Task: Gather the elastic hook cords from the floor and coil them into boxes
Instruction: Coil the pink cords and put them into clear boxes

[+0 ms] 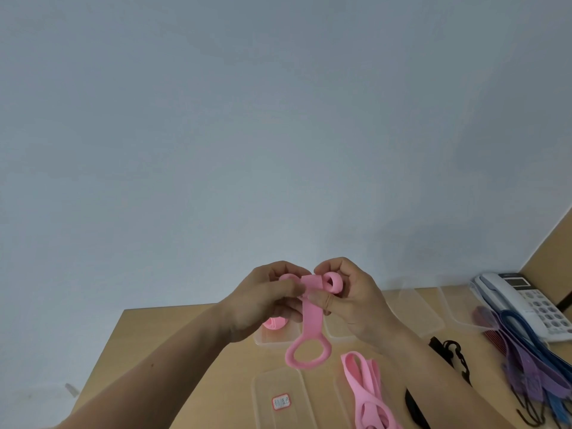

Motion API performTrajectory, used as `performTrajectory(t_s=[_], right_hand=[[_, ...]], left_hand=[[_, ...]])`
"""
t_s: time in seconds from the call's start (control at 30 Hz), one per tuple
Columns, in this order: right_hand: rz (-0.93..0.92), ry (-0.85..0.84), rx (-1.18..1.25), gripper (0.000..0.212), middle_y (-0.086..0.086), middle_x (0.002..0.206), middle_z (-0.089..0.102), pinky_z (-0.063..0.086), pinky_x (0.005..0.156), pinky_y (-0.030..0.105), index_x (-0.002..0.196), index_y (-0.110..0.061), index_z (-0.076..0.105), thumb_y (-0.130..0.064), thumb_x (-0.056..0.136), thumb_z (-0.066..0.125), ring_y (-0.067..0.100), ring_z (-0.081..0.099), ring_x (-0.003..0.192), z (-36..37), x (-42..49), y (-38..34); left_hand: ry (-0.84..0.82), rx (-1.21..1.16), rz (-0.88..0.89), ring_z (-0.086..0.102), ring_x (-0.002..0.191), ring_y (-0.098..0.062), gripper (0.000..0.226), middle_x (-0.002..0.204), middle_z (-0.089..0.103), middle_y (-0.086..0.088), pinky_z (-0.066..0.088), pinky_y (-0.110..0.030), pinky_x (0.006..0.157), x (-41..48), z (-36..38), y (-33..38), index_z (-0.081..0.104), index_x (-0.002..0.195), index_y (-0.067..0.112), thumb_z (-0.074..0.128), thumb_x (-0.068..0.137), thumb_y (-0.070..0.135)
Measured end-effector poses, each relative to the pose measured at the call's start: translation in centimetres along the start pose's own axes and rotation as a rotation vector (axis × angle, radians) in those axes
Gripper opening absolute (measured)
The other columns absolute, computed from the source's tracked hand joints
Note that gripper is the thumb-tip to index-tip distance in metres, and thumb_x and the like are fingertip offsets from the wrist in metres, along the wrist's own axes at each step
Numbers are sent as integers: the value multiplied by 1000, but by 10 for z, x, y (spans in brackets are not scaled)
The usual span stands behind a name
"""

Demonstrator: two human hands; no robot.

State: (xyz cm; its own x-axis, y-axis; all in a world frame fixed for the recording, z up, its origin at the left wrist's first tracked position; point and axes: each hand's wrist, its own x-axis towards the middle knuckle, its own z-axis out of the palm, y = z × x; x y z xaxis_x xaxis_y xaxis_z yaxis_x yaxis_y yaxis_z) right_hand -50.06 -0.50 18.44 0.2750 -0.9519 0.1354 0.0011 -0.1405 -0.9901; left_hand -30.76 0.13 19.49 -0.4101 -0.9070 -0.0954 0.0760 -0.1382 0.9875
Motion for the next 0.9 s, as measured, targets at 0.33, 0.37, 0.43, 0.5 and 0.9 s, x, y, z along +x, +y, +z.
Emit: performTrajectory(t_s=[0.33,0.37,0.43,0.5,0.9], right_hand=[[52,-1,-2,49,-7,92,69,55,69,24,106,-23,65,-10,63,84,13,66,78,-5,-1,4],[66,-12,33,48,-4,93,70,54,66,25,107,-19,65,-16,63,84,15,66,75,-6,-1,3],[99,-25,101,44,10,92,69,53,62,31,103,-10,66,-31,70,86,21,63,69,-6,0,0],[144,-21,103,44,18,87,64,52,58,33,95,-4,67,-41,75,74,23,61,67,-6,1,-3],[54,56,-78,14,5,65,67,49,54,24,90,-4,67,-18,89,69,12,60,57,-6,4,-2]], left_hand=[[102,38,119,68,83,-28,29,99,70,-19,54,-33,72,3,3,-5,65,105,1,72,78,9],[105,60,142,68,83,-28,27,98,71,-17,54,-32,71,3,3,-5,65,104,1,72,79,6],[98,107,182,71,87,-28,23,99,73,-14,54,-30,73,3,3,-7,66,102,3,71,80,1],[99,147,211,72,92,-28,22,101,74,-13,56,-31,76,3,4,-8,67,101,7,71,80,3],[146,268,82,70,75,-26,38,87,75,-14,57,-39,74,8,1,-9,63,103,7,78,76,28]])
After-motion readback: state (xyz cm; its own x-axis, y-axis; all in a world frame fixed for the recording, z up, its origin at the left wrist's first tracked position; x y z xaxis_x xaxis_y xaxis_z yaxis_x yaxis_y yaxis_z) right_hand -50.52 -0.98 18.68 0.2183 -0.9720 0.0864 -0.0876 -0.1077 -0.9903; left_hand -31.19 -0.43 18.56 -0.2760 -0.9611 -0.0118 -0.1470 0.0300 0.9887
